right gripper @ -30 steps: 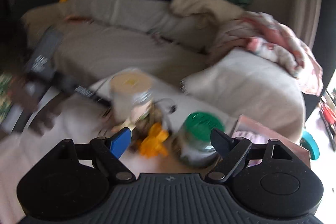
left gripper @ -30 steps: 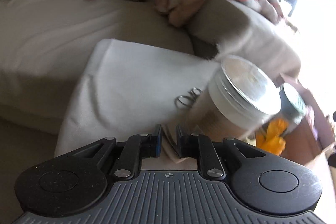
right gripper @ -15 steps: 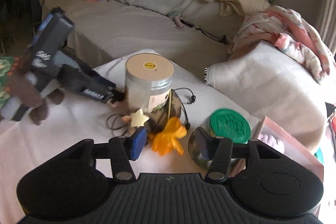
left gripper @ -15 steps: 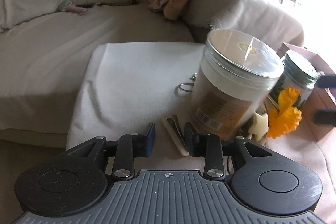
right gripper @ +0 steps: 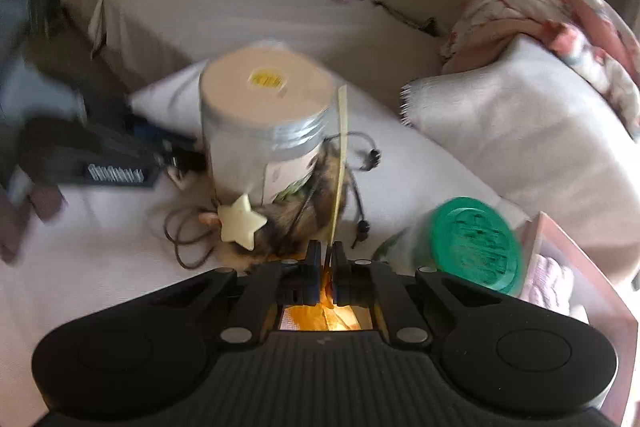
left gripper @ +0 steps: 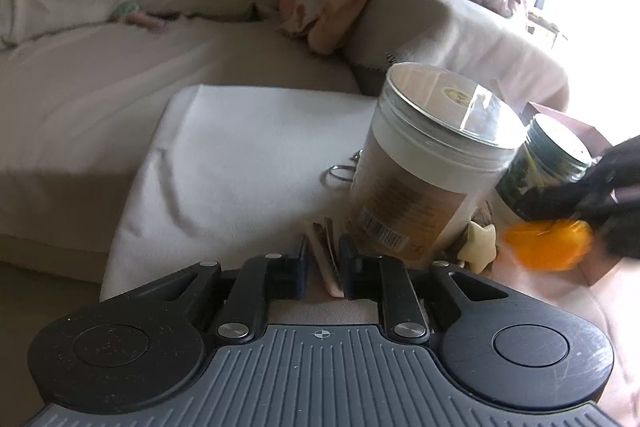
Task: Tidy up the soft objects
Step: 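Grasp the cream star charm with the right tool while the left tool holds the clip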
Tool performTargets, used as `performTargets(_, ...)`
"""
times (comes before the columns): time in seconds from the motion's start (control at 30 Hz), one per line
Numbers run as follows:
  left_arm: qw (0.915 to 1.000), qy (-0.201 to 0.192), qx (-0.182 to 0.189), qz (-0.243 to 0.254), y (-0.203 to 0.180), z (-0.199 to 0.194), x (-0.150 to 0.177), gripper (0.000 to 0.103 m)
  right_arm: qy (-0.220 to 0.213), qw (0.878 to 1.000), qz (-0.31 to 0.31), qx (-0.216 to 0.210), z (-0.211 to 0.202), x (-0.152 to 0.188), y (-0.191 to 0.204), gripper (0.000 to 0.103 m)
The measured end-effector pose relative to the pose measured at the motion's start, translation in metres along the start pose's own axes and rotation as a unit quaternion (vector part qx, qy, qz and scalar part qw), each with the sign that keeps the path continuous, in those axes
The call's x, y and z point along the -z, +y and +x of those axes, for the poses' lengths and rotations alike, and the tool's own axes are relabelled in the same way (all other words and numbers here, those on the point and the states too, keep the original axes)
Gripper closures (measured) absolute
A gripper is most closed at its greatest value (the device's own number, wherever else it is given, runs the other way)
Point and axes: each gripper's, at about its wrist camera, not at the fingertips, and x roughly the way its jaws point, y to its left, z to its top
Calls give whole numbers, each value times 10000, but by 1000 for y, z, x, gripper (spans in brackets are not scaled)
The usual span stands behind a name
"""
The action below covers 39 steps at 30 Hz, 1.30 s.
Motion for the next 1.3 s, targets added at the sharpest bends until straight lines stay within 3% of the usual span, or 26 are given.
performTargets(0.17,9998,-72,30,167,-3,-4,0,90,-303,9970,648,-300,-47,-7,-32,99)
performTargets(0.3,9998,-86,11,204,-5,-8,-2,92,-603,9962,601,-175,-69,-11,-37,99)
performTargets(0.53,9994,36,-6,359,-1,-11,1,91,-414,9983,380,-138,-56,12,-23,99)
performTargets(0.63,9990,28,-126,432,6,-14,2,90,-304,9991,307,7,-51,27,-17,83)
performTargets(0.7,9992,29,-147,372,11,-15,2,89,-330,9992,209,101,-50,38,-10,49)
performTargets(0.77,9999,63,36,132,20,-17,2,89,-402,9989,202,113,-51,49,-4,41)
performTargets(0.87,9995,185,108,-247,30,-18,1,87,-384,9988,292,-18,-48,66,6,41)
performTargets(0.93,9996,33,0,-270,30,-22,4,86,-364,9986,373,-82,-44,76,12,41)
performTargets(1.07,9999,164,-9,38,18,-19,8,84,-271,9986,431,-128,-34,93,27,41)
performTargets(1.2,9963,156,-397,740,-4,-15,9,83,-242,9985,464,-176,-30,99,33,41)
performTargets(1.3,9970,196,-469,580,-5,-14,7,84,-544,9973,494,-3,-38,95,30,41)
